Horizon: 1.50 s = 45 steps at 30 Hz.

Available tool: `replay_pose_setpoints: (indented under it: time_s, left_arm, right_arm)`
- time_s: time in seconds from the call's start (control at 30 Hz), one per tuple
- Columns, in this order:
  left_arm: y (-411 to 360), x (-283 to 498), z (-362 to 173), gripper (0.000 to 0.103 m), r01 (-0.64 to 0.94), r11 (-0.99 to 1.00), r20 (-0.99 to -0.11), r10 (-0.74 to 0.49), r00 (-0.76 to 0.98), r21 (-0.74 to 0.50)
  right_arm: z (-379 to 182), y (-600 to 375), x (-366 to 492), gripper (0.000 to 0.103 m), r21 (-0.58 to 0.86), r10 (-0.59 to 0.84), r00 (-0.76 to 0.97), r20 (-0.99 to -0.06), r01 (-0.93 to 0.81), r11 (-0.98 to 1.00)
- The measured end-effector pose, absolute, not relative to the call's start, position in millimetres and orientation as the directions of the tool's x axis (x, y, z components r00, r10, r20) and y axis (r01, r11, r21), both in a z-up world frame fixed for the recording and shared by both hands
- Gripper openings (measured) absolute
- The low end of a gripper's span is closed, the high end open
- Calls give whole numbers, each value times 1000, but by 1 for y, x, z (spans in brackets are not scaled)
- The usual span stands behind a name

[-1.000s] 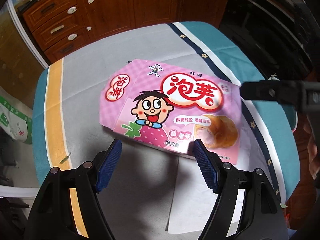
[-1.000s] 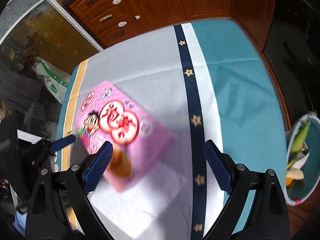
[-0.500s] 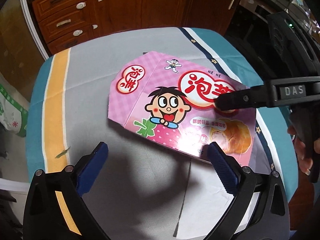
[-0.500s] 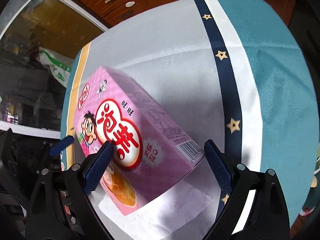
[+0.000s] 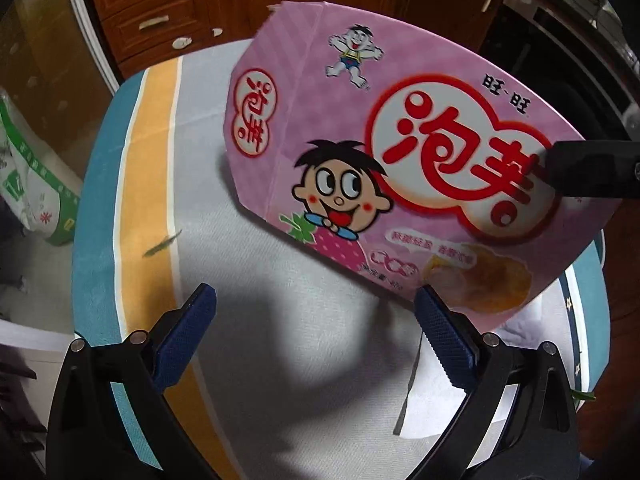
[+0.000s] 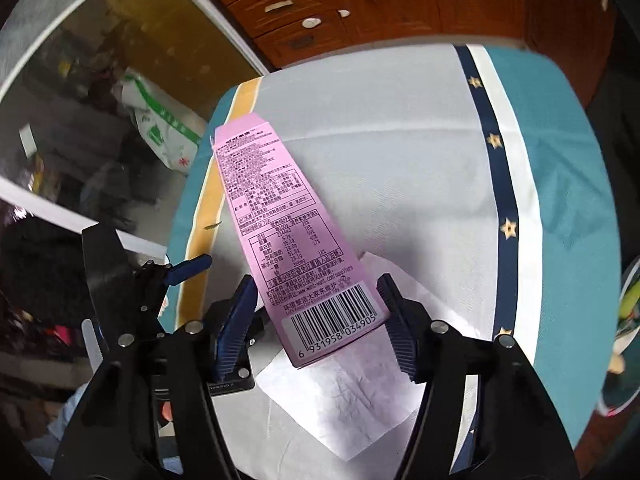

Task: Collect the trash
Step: 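Grasp the pink cream-puff box end with the right tool and lift it, then grasp the white tissue with the left tool while the right tool holds the box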

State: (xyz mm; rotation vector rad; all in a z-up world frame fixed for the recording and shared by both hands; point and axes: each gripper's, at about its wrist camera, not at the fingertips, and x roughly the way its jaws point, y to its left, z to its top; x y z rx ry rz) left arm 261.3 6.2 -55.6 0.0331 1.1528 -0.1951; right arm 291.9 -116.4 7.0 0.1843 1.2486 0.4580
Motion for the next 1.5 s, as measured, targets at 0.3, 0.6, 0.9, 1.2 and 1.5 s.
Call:
replay_pose_setpoints:
  time_s: [0.3,0.6,0.9,1.2,1.5]
  left_arm:
    - [14,260,-52,99,164,983,-905,-146,400,-86]
    - [22,250,-59,99,160,976,-913,-196,357,-147]
    - [-12,227,-54,99,270,945,-909,-269,318,-184]
    - [-94,208,-63,99,450,876,-926,-301,230,-173]
    - [-151,209,-77,100,523,852,-947,-179,266,-14]
  right_arm:
    - [-3,-75,311,71,244,321,244,-915,-298,923]
    - [-2,-52,327,62,170,274,225,-935,-395,903]
    - [20,-86,308,43,144,257,346,-903,-319,937]
    - [23,-199,265,43,193,221,411,-884,-109,975]
    - [9,-256,224,43,297,282,430,-858,-33,954]
